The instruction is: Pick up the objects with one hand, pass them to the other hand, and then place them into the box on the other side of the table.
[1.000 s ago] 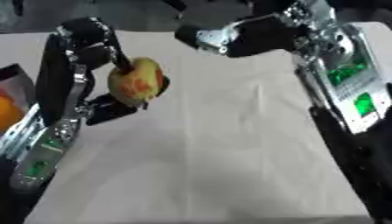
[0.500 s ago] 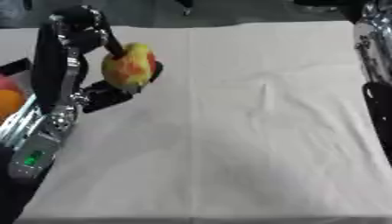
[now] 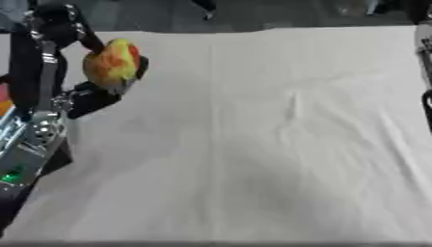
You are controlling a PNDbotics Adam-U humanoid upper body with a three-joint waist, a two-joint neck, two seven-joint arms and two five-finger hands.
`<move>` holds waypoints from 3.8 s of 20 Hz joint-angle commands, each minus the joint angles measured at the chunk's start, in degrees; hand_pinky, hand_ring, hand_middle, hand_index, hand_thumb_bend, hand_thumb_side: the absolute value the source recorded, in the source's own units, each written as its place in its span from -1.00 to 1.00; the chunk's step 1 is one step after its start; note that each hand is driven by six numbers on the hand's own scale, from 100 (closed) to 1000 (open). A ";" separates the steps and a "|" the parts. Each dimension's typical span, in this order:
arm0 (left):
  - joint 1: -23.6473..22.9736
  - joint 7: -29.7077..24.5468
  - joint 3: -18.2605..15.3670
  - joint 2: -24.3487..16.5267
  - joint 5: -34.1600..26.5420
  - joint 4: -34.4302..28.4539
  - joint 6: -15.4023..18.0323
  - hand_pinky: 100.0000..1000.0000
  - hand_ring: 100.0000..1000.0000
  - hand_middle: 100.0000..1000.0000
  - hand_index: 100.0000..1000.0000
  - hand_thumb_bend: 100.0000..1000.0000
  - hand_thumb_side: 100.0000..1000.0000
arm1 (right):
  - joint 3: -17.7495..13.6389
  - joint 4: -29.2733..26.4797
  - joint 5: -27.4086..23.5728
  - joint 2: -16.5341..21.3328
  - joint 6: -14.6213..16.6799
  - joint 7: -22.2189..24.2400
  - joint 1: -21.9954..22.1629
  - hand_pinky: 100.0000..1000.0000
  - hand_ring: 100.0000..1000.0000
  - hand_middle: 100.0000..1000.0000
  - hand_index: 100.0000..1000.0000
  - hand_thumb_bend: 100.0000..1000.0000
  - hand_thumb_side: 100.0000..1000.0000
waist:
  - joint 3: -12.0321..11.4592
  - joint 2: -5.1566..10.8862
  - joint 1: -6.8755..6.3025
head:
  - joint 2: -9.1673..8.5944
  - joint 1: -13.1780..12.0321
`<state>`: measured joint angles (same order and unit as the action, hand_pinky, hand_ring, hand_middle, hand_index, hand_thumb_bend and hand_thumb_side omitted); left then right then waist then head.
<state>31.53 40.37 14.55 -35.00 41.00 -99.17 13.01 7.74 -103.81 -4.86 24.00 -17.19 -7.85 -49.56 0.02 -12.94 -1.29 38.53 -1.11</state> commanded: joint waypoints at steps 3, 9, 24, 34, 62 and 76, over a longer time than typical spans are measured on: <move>-0.04 0.65 -2.88 -5.29 -2.30 0.53 -2.41 -0.44 -0.60 -0.60 -0.51 -0.10 -1.00 | -0.82 -0.85 -0.13 1.67 -0.03 -0.68 -0.74 0.43 0.40 0.49 0.52 0.25 -1.00 | -0.05 1.03 -0.65 | -1.45 -1.85; -0.33 0.61 -4.17 -7.97 -3.21 2.39 -4.20 -0.43 -0.60 -0.60 -0.50 -0.04 -1.00 | -0.81 -0.90 0.18 1.86 -0.21 -0.65 -0.74 0.44 0.39 0.48 0.52 0.26 -1.00 | -0.18 1.02 -0.62 | -1.65 -4.76; -3.29 2.44 -7.55 -12.20 -1.90 5.69 -7.46 -0.43 -0.59 -0.60 -0.49 0.05 -1.00 | -1.18 -1.22 0.22 2.34 -0.34 -1.12 -0.96 0.44 0.39 0.48 0.51 0.26 -1.00 | -1.17 1.13 0.03 | -1.51 -10.49; -9.10 3.20 -10.55 -13.90 0.92 7.03 -9.96 -0.28 -0.47 -0.46 -0.28 0.26 -1.00 | -1.95 -1.60 0.04 2.98 -0.40 -2.09 -0.81 0.44 0.39 0.48 0.51 0.27 -1.00 | -1.38 0.92 0.80 | -2.38 -9.93; -13.34 -22.45 -14.75 -16.10 17.34 12.78 -27.94 0.57 0.43 0.33 0.63 1.00 0.08 | -1.81 -1.68 0.04 3.33 -0.67 -2.38 -0.61 0.44 0.38 0.48 0.51 0.28 -1.00 | -1.15 0.52 0.88 | -2.26 -10.29; -12.67 -7.74 -15.39 -10.03 -30.10 5.28 -21.23 0.44 0.36 0.63 0.48 -1.00 0.05 | -2.40 -1.59 -2.22 3.73 0.01 -2.59 1.29 0.46 0.41 0.50 0.53 0.01 -1.00 | -0.99 1.27 0.71 | -1.00 -7.90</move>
<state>18.22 30.28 -0.58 -44.43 19.45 -92.38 -10.51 6.10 -104.55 -6.41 26.08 -17.45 -10.35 -47.53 -0.99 -12.89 -0.96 37.18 -9.60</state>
